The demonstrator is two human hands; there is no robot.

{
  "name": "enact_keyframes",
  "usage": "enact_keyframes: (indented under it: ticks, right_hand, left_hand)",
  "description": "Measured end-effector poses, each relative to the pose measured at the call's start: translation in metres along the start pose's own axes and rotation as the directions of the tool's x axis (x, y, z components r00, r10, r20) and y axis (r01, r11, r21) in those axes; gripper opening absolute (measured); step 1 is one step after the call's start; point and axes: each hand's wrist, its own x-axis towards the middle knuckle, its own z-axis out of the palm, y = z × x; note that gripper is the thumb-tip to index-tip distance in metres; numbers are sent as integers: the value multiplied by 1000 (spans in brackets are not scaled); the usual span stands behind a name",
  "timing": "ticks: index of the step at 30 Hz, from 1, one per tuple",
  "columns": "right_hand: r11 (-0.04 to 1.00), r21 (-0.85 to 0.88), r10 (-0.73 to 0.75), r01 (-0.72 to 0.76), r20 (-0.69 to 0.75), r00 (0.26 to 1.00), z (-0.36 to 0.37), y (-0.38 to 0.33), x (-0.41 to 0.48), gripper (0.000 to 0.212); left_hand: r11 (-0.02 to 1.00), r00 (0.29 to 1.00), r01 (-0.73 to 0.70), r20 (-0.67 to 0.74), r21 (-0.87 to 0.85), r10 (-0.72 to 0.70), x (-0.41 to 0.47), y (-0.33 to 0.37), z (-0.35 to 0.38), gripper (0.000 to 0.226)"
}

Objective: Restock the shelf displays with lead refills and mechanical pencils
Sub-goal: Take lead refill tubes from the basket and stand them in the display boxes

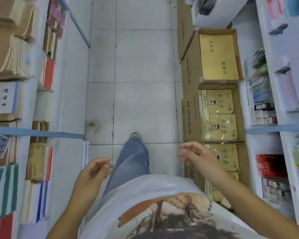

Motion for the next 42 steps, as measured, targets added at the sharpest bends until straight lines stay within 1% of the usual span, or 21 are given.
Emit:
enact_keyframes:
  ticks: [2, 6, 10, 13, 16, 20, 25, 29, 31, 33, 35, 39, 42]
  right_hand:
    - [1000, 19, 1, 0, -27, 1000, 2, -32, 25, 18]
    - [997, 77, 39, -32, -93, 995, -6, -88, 68, 18]
    - [988, 143, 86, -63, -159, 983, -28, -135, 122, 18]
    - [985, 154, 104, -75, -188, 977, -46, -170, 181, 19]
    - [986, 148, 104, -76, -195, 975, -68, -220, 250, 20]
    - [992, 118, 53, -36, -142, 989, -97, -322, 338, 19]
    - [999, 43, -23, 25, -51, 998, -112, -472, 437, 20]
    - [999, -23, -48, 48, -14, 999, -107, -571, 517, 19]
    - [998, -48, -47, 47, -9, 999, -101, -612, 558, 18]
    - [998, -46, -38, 36, -31, 999, -93, -653, 595, 19]
    - [1000, 1, -29, 29, -53, 998, -87, -691, 627, 19]
    - [998, 58, 12, -6, -102, 995, -93, -760, 679, 19]
    - [993, 111, 52, -35, -152, 987, -105, -802, 717, 19]
  left_hand:
    - [1000, 999, -28, 24, -3, 28, 41, 35, -12, 18]
    - [993, 985, -105, 145, 48, 97, 119, 125, -16, 19]
    - [985, 960, -163, 240, 63, 143, 197, 217, 3, 21]
    - [979, 947, -190, 277, 68, 164, 260, 275, 26, 18]
    - [984, 957, -168, 251, 60, 148, 318, 332, 46, 19]
    - [993, 975, -118, 191, 25, 111, 380, 410, 55, 19]
    - [998, 996, -49, 67, -44, 52, 451, 488, 33, 16]
    - [995, 1000, -9, -26, -102, 7, 529, 537, 7, 16]
    - [993, 999, -14, -43, -119, 9, 577, 563, -5, 17]
    - [993, 999, -27, -44, -113, 22, 627, 594, -18, 18]
    - [994, 999, -43, -22, -97, 41, 673, 634, -28, 18]
    - [992, 987, -120, 101, -31, 123, 755, 737, -33, 27]
    - [984, 969, -177, 174, -13, 177, 812, 813, -25, 24]
